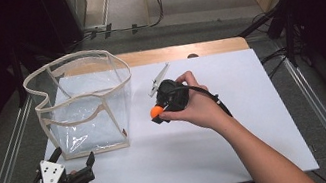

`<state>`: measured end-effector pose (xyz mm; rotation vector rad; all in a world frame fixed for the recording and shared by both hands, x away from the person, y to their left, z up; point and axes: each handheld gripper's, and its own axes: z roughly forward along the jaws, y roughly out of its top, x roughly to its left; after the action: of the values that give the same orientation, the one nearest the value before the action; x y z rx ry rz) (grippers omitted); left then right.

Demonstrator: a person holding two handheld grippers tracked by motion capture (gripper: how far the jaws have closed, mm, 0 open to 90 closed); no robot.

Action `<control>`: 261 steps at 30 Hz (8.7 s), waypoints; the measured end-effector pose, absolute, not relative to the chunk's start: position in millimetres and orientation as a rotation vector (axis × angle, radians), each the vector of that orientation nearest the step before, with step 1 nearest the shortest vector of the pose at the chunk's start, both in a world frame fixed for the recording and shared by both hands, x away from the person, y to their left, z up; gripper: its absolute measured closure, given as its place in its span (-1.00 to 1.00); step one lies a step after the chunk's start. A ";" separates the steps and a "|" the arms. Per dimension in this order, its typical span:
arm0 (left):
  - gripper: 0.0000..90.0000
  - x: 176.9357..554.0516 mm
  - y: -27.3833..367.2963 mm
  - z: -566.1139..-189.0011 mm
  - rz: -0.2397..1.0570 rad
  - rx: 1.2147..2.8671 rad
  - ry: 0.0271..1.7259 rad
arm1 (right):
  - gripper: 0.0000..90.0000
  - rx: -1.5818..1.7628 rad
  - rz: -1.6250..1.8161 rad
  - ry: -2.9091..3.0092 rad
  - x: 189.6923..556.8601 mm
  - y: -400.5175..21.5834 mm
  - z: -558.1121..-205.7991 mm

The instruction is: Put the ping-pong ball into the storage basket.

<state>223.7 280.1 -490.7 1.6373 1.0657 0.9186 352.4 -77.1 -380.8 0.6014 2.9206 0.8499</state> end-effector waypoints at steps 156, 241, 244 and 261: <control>-1.00 224.0 281.6 -490.4 0.909 1.629 1.065 | 0.08 0.483 0.917 2.923 408.3 -29.2 -280.2; -1.00 224.3 282.2 -490.1 0.906 1.624 1.070 | -1.00 0.764 0.985 2.838 421.6 -33.3 -300.6; -1.00 224.3 282.1 -490.2 0.905 1.622 1.071 | -1.00 0.741 0.989 2.822 417.4 -37.8 -303.1; -1.00 224.1 281.9 -490.2 0.903 1.623 1.072 | -1.00 0.641 1.026 2.788 392.7 -55.3 -322.0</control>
<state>224.1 281.9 -490.2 1.6228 1.0720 0.9034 392.7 -55.3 -322.0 0.6407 2.7882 1.0258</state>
